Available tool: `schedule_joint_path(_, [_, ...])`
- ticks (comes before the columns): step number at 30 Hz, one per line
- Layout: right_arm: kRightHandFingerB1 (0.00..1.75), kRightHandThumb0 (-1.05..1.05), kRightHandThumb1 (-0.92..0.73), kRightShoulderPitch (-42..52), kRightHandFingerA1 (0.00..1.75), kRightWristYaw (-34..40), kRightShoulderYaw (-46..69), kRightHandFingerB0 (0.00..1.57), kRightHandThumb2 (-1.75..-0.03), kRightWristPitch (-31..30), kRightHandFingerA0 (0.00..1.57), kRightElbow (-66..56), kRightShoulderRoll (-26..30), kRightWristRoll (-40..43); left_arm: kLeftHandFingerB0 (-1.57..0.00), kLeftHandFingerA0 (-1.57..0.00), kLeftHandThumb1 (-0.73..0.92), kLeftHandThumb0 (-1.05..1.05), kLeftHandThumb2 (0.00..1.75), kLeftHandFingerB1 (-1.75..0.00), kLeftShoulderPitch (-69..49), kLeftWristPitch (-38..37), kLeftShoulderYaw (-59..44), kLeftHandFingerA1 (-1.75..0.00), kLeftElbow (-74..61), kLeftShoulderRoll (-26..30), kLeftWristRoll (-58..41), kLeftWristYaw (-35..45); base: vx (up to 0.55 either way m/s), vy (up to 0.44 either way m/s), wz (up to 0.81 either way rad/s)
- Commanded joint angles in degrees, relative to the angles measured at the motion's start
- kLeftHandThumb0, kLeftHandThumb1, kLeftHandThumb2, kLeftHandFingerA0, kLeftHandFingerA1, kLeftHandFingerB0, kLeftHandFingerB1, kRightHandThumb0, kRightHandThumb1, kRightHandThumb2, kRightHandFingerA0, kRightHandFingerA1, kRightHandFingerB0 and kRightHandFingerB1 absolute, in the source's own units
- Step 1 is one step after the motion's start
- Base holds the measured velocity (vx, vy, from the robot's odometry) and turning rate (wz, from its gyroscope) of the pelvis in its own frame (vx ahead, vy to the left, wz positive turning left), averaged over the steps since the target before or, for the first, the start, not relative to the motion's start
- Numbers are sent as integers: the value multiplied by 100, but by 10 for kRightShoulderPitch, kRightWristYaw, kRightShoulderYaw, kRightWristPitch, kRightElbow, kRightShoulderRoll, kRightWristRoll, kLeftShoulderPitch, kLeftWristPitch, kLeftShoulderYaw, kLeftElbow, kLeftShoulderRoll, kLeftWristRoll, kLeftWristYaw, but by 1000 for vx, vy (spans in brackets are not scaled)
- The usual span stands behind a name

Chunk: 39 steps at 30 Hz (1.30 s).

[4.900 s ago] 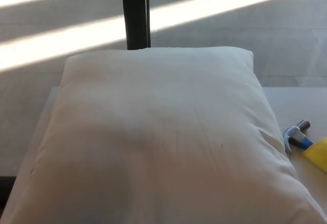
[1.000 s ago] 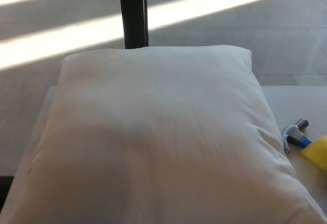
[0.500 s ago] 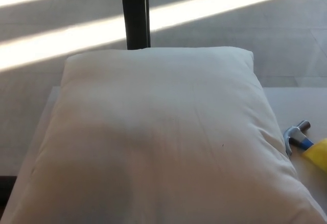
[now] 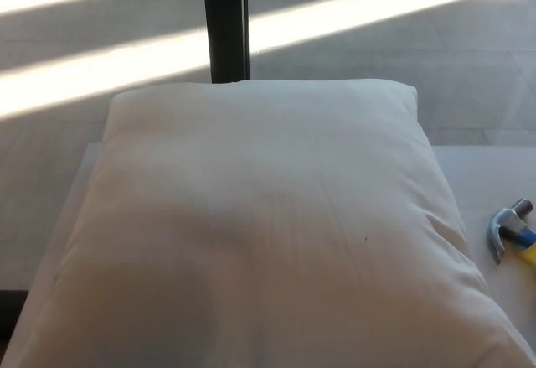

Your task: A hammer is kept on the right hand side and a pillow is kept on the left hand side on the desk infront of the robot and the robot uses its right hand to pick up the hammer and makes a downward swinging motion to hit the pillow

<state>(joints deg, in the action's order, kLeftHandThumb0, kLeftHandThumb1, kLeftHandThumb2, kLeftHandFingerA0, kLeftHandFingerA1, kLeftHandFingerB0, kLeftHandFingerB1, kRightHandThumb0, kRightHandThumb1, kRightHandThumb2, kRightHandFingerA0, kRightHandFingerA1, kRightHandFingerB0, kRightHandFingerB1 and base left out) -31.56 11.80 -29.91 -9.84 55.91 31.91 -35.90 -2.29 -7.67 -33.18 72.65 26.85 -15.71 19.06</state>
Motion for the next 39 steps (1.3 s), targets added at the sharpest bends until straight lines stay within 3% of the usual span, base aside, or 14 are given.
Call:
schedule_joint_path(1, [93, -40, -89, 36, 161, 19, 1, 72, -73, 35, 81, 17, -13, -6, -45, -62, 76, -66, 63, -45, 7, 11, -23, -56, 9, 5, -33, 23, 0, 0, 0])
schedule_joint_path(2, [88, -41, -90, 37, 161, 22, 1, 70, -74, 40, 82, 18, -12, -7, -38, -55, 61, -66, 101, -57, 6, 6, -19, -64, 10, 5, -27, 26, 0, 0, 0])
schedule_joint_path(5, [89, -40, -89, 39, 160, 33, 6, 71, -74, 57, 83, 23, -11, -7, -39, -57, 61, -68, 100, -57, 4, -2, -9, -65, 10, 6, -17, 29, 0, 0, 0])
schedule_joint_path(6, [108, -40, -92, 40, 163, 33, 9, 69, -69, 70, 83, 25, -8, -4, -44, -61, 78, -68, 63, -45, 2, -5, -8, -54, 9, 6, -16, 28, 0, 0, 0])
schedule_joint_path(8, [58, -34, -76, 42, 156, 25, 3, 73, -74, 97, 84, 21, 5, -10, -40, -57, 59, -67, 100, -58, 4, -3, -10, -66, 10, 6, -20, 29, 0, 0, 0])
schedule_joint_path(16, [56, -30, -72, 58, 108, -64, 72, 65, -75, 226, 79, -11, 42, 84, -42, -59, 79, -68, 63, -46, 0, -7, 1, -57, 0, 7, -13, 29, 0, 0, 0])
schedule_joint_path(19, [60, -30, -71, 59, 122, -133, 114, 70, -72, 209, 83, -45, 45, 134, -42, -59, 79, -67, 63, -46, 3, -4, -2, -57, 1, 7, -17, 24, 0, 0, 0])
schedule_joint_path(20, [73, -23, -65, 67, 155, -157, 144, 76, -82, 218, 84, -61, 43, 172, -38, -54, 60, -67, 100, -58, 4, 1, -4, -67, 2, 7, -20, 25, 0, 0, 0])
schedule_joint_path(22, [139, -26, -65, 69, 175, -173, 174, 72, -76, 220, 91, -72, 40, 201, -43, -59, 79, -68, 63, -46, 3, -5, 3, -56, 4, 8, -11, 23, 0, 0, 0])
schedule_joint_path(23, [167, -18, -49, 63, 175, -195, 207, 84, -124, 213, 96, -73, 32, 237, -40, -57, 77, -67, 63, -46, 3, -2, 0, -56, 4, 7, -16, 25, 0, 0, 0])
schedule_joint_path(33, [172, -3, -56, 37, 175, -292, 361, 73, -127, 119, 97, -110, -8, 377, -37, -56, 61, -70, 100, -57, -4, -7, 3, -66, 6, 6, -14, 28, 0, 0, 0])
schedule_joint_path(35, [137, -18, -61, 17, 154, -299, 397, 96, -120, 43, 123, -118, -18, 405, -44, -61, 76, -67, 63, -46, -2, -2, -3, -56, 2, 3, -21, 17, 0, 0, 0])
schedule_joint_path(38, [175, -11, -62, 12, 175, -288, 437, 64, -114, 27, 93, -122, -36, 430, -41, -60, 77, -68, 63, -48, -6, -7, -5, -57, 4, 1, -23, 27, 0, 0, 0])
schedule_joint_path(39, [137, -21, -61, 10, 154, -290, 454, 96, -120, 21, 123, -125, -43, 447, -40, -60, 78, -66, 63, -47, -5, -6, -7, -56, 5, 1, -25, 25, 0, 0, 0])
